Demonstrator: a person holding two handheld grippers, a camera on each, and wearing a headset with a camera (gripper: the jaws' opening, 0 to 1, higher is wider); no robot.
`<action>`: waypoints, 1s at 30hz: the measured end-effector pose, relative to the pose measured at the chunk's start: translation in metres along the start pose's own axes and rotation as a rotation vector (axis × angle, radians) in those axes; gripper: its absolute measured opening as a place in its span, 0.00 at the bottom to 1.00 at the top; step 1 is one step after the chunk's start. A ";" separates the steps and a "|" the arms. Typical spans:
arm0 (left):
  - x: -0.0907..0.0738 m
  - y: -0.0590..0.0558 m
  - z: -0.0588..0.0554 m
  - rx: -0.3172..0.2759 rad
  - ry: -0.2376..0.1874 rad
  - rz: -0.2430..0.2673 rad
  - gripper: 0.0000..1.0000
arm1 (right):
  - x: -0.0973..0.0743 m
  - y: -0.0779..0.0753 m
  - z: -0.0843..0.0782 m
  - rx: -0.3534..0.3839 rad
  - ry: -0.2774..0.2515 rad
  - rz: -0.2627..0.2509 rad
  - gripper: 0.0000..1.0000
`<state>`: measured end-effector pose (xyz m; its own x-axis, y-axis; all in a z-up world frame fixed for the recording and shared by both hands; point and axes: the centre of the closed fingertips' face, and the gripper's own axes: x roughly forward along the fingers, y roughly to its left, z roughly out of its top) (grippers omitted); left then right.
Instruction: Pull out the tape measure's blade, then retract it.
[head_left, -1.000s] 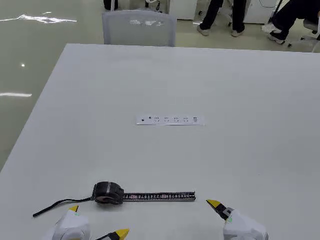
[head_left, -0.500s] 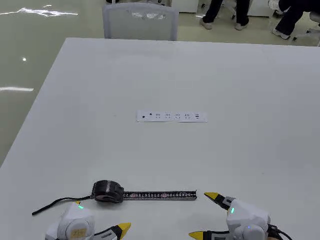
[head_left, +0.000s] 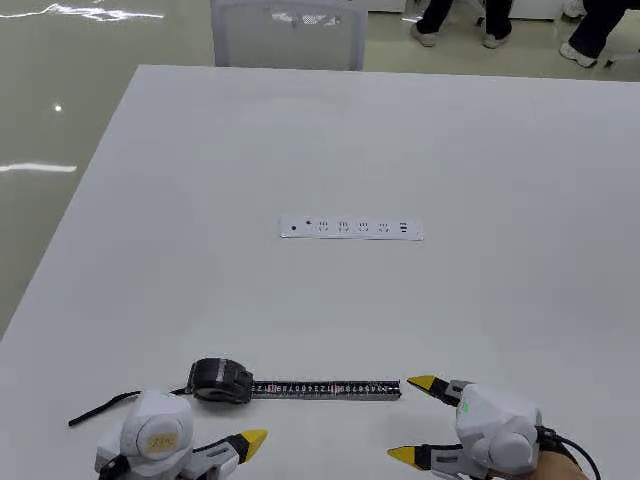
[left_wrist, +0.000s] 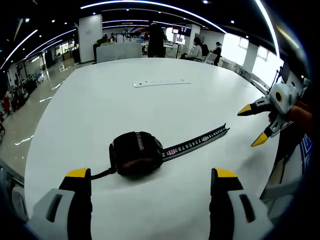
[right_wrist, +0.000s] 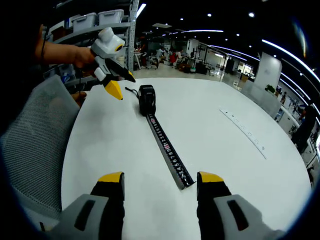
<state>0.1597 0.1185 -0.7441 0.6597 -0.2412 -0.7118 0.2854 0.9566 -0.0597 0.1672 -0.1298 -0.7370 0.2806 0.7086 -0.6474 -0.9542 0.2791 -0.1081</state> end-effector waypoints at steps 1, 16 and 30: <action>0.001 0.000 0.001 -0.005 -0.002 -0.006 0.98 | 0.001 -0.001 -0.001 -0.008 0.001 0.007 0.59; 0.013 0.000 0.010 -0.026 0.015 -0.017 0.98 | 0.013 -0.016 -0.011 -0.102 0.041 0.080 0.52; 0.021 0.010 0.010 -0.033 0.026 0.008 0.97 | 0.029 -0.031 -0.018 -0.165 0.064 0.124 0.38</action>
<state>0.1831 0.1212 -0.7524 0.6436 -0.2294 -0.7302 0.2568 0.9634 -0.0764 0.2029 -0.1301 -0.7662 0.1580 0.6870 -0.7093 -0.9865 0.0786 -0.1437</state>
